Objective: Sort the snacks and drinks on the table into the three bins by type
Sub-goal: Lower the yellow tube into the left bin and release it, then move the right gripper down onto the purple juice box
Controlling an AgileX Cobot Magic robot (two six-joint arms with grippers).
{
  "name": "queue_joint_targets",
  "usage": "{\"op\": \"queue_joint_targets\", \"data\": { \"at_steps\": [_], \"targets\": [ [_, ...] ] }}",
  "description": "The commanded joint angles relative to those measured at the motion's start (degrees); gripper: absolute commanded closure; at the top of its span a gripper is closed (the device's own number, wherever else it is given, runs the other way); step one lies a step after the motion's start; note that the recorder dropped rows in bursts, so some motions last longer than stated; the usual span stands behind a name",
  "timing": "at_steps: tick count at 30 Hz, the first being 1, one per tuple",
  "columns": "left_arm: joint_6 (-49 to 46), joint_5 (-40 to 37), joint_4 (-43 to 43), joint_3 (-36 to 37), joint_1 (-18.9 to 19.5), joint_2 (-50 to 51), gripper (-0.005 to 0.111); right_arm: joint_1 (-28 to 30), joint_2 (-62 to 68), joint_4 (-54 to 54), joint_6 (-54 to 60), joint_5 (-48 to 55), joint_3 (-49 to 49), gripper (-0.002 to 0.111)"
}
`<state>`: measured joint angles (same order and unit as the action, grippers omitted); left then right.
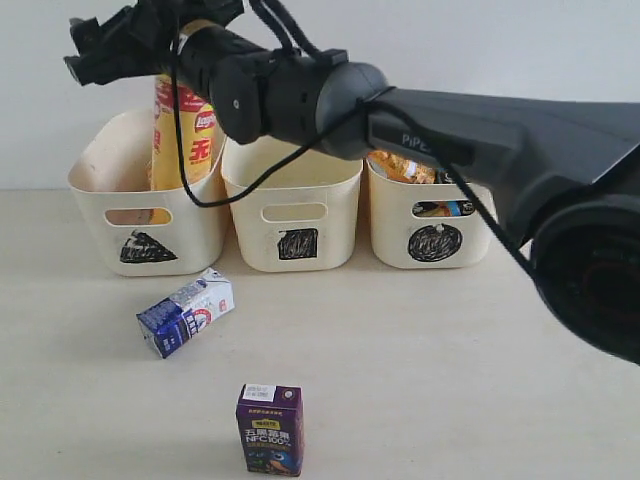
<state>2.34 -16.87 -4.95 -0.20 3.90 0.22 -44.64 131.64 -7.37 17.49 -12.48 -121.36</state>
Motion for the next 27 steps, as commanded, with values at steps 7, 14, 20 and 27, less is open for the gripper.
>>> {"op": "queue_joint_targets", "data": {
  "at_steps": [7,14,20,27],
  "targets": [
    [-0.2,-0.1,-0.2,0.2,0.0,-0.2,0.102,-1.8,-6.4,0.2,-1.4,21.7,0.1,0.036],
    [-0.2,-0.1,-0.2,0.2,0.0,-0.2,0.102,-3.3,-10.6,-0.1,2.7,41.8,0.1,0.107],
    [-0.2,-0.1,-0.2,0.2,0.0,-0.2,0.102,-3.3,-12.1,-0.9,7.8,58.5,0.1,0.107],
    [-0.2,-0.1,-0.2,0.2,0.0,-0.2,0.102,-3.3,-13.3,-6.5,20.5,79.8,0.1,0.107]
  ]
}}
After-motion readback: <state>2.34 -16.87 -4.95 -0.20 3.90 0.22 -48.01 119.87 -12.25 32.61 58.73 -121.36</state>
